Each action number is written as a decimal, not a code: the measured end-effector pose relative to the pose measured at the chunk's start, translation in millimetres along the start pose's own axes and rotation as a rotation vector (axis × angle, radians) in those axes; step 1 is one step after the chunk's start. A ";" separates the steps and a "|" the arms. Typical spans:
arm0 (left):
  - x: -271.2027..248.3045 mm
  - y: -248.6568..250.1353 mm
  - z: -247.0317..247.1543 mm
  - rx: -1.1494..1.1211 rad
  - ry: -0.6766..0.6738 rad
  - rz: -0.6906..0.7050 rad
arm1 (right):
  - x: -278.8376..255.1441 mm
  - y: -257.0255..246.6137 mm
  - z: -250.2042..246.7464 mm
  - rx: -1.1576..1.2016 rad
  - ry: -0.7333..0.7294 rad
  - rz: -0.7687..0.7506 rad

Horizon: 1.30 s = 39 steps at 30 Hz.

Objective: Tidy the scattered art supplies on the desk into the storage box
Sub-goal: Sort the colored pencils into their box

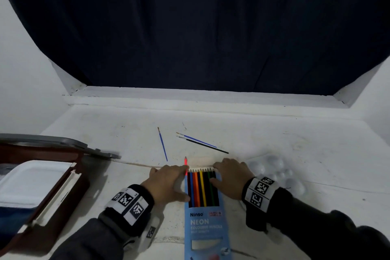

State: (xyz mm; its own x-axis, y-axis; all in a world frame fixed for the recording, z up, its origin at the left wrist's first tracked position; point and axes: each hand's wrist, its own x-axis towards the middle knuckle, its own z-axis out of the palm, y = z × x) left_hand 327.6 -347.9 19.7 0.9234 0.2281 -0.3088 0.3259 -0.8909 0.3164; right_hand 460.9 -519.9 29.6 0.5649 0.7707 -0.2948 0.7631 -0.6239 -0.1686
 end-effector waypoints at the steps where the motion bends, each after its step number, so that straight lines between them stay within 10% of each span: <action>1: 0.1 -0.1 2.1 -0.061 0.011 0.003 | -1.5 -0.5 1.1 0.046 -0.021 0.010; 18: -21.5 13.1 -23.6 -0.868 0.395 0.074 | -25.5 -3.1 -25.2 0.683 0.222 -0.056; 26: -48.6 46.0 -109.7 -0.748 0.590 0.295 | -47.6 -8.6 -96.1 0.802 0.473 -0.254; 39: -67.6 51.2 -108.9 -0.729 0.645 0.313 | -61.5 -9.3 -101.6 0.789 0.430 -0.327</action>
State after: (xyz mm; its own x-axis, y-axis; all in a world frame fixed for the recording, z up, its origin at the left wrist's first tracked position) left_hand 303.9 -366.1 154.4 0.8517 0.3856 0.3550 -0.1033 -0.5405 0.8350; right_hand 450.9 -548.4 144.9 0.5476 0.8063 0.2236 0.5611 -0.1556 -0.8130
